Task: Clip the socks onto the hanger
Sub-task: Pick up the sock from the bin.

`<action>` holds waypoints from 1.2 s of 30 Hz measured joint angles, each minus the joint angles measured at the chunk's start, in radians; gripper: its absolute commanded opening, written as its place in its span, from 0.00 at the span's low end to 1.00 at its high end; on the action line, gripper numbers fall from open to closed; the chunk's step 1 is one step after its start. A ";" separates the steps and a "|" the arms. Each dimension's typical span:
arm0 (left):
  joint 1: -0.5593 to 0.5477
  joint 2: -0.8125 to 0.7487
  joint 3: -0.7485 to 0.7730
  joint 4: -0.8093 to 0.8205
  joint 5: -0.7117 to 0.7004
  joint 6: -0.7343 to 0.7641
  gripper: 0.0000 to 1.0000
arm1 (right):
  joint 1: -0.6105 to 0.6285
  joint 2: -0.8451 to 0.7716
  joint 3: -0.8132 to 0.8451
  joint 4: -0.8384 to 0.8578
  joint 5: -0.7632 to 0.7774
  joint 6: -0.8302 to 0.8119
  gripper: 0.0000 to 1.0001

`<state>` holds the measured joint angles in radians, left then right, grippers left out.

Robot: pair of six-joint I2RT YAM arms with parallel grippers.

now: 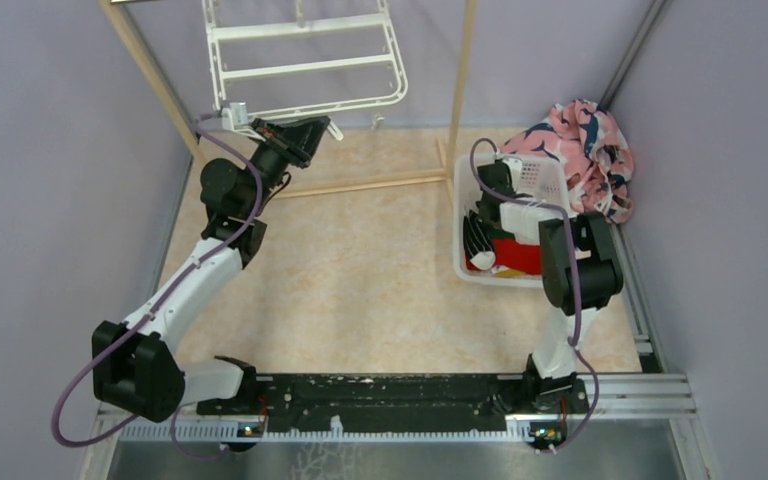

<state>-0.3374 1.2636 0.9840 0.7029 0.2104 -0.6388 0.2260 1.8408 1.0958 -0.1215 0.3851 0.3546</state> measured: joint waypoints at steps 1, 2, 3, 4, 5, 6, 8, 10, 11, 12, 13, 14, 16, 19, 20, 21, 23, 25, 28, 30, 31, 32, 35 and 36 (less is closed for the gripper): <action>0.000 0.000 0.000 0.000 0.000 0.002 0.00 | -0.005 0.000 0.000 0.001 -0.007 -0.002 0.00; -0.002 0.000 0.000 0.000 0.000 0.004 0.00 | -0.009 -0.001 0.000 0.003 -0.012 -0.002 0.00; -0.002 0.000 0.000 0.000 0.000 0.005 0.00 | -0.013 -0.002 -0.001 0.006 -0.019 -0.002 0.00; -0.003 0.000 0.001 -0.001 0.000 0.006 0.00 | -0.014 -0.005 -0.003 0.007 -0.026 -0.003 0.00; -0.003 0.000 0.002 -0.001 0.000 0.008 0.00 | -0.016 -0.015 -0.010 0.011 -0.035 -0.004 0.00; -0.003 0.000 0.002 -0.002 0.000 0.008 0.00 | -0.019 -0.035 -0.026 0.018 -0.048 -0.005 0.00; -0.003 0.000 0.003 -0.003 0.000 0.009 0.00 | -0.020 -0.091 -0.063 0.021 -0.071 -0.008 0.00; -0.003 0.000 0.003 -0.004 0.000 0.010 0.00 | -0.020 -0.175 -0.097 0.022 -0.101 -0.015 0.00; -0.004 0.000 0.003 -0.004 0.001 0.010 0.00 | -0.019 -0.230 -0.109 0.023 -0.118 -0.022 0.00; -0.004 0.000 0.003 -0.005 0.001 0.010 0.00 | -0.019 -0.270 -0.114 0.026 -0.132 -0.026 0.00; -0.004 0.000 0.003 -0.005 0.001 0.010 0.00 | -0.020 -0.321 -0.115 0.030 -0.157 -0.036 0.00; -0.004 0.000 0.003 -0.005 0.002 0.010 0.00 | -0.020 -0.367 -0.116 0.040 -0.180 -0.045 0.00; -0.005 0.000 0.003 -0.005 0.003 0.011 0.00 | -0.020 -0.445 -0.116 0.073 -0.232 -0.058 0.00; -0.005 0.000 0.003 -0.005 0.004 0.012 0.00 | -0.020 -0.531 -0.121 0.111 -0.297 -0.067 0.00; -0.005 0.000 0.003 -0.005 0.005 0.012 0.00 | -0.020 -0.549 -0.121 0.120 -0.312 -0.067 0.00; -0.005 0.000 0.003 -0.005 0.006 0.012 0.00 | -0.020 -0.560 -0.121 0.129 -0.326 -0.067 0.00; -0.005 0.000 0.003 -0.005 0.008 0.012 0.00 | -0.020 -0.568 -0.121 0.140 -0.350 -0.066 0.00; -0.005 0.000 0.003 -0.005 0.010 0.012 0.00 | -0.020 -0.568 -0.121 0.138 -0.377 -0.066 0.00; -0.005 0.000 0.003 -0.005 0.010 0.012 0.00 | -0.020 -0.565 -0.121 0.138 -0.433 -0.063 0.00; -0.005 0.000 0.003 -0.005 0.010 0.013 0.00 | -0.020 -0.562 -0.121 0.143 -0.475 -0.056 0.00; -0.005 0.000 0.003 -0.005 0.010 0.013 0.00 | -0.020 -0.560 -0.121 0.144 -0.491 -0.053 0.00; -0.005 0.000 0.003 -0.005 0.010 0.013 0.00 | -0.020 -0.560 -0.120 0.146 -0.512 -0.046 0.00; -0.005 0.000 0.003 -0.005 0.010 0.013 0.00 | -0.016 -0.560 -0.117 0.159 -0.563 -0.035 0.00; -0.005 0.000 0.003 -0.005 0.011 0.013 0.00 | -0.011 -0.560 -0.113 0.159 -0.575 -0.031 0.00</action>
<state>-0.3428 1.2640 0.9871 0.6983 0.2211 -0.6258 0.2150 1.2804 0.9833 0.0372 -0.1894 0.3241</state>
